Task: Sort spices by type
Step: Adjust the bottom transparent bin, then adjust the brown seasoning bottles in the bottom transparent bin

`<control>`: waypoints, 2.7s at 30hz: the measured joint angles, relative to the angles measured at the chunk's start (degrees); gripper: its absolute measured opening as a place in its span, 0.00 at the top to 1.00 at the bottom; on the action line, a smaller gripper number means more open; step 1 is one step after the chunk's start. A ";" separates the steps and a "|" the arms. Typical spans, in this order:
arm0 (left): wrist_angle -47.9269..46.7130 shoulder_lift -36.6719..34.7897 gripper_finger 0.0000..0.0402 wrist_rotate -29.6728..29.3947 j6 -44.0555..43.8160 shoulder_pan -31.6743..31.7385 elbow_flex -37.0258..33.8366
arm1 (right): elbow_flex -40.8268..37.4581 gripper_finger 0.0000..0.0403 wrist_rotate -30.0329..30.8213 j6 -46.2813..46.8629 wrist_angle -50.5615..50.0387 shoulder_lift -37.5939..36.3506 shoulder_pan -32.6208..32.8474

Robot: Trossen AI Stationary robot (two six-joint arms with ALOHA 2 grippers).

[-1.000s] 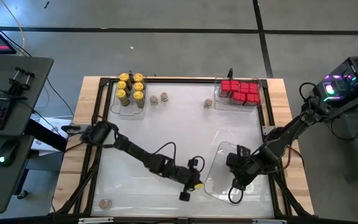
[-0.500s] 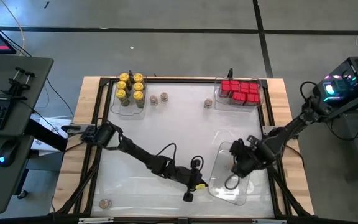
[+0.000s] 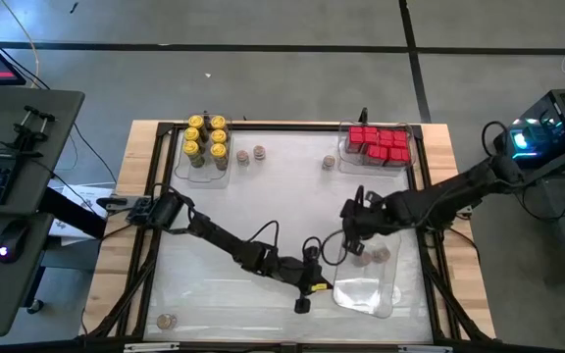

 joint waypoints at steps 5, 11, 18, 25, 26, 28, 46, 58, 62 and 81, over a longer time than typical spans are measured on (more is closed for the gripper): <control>0.62 0.00 1.00 -1.41 -1.70 -0.33 0.00 | -0.01 1.00 -0.73 -5.33 4.07 0.00 -3.35; 1.96 0.00 1.00 -2.81 -4.13 -0.37 -0.02 | -0.01 1.00 -2.32 -6.78 7.45 0.00 -4.16; 5.17 0.00 1.00 -5.41 -4.48 -0.39 -0.02 | -0.01 1.00 -3.95 -8.26 7.36 -1.30 -2.86; 3.57 -0.55 1.00 -3.28 -3.36 -0.33 -0.14 | 0.01 1.00 -4.25 -5.26 5.34 -8.80 -0.38; 2.03 -1.44 1.00 -1.83 -2.04 -0.33 -0.44 | 0.01 1.00 -4.32 -4.01 4.34 -10.03 0.34; -0.38 -3.94 1.00 0.06 1.09 -0.41 -0.51 | -0.04 1.00 -5.56 -1.25 2.57 -12.33 2.03; -29.09 -17.29 1.00 -9.57 2.41 2.75 -4.95 | -9.04 1.00 -12.85 8.48 6.49 -7.94 8.95; -17.23 -17.25 1.00 -9.78 -16.33 -2.10 -18.73 | -13.64 1.00 -14.68 9.58 8.86 -7.93 8.51; -13.32 -17.25 1.00 -10.04 -21.38 -2.66 -21.96 | -14.20 1.00 -12.76 11.26 9.35 -7.96 8.51; -11.87 -17.25 1.00 -10.18 -23.97 -2.88 -23.71 | -14.07 1.00 -10.48 15.13 1.74 -8.04 6.72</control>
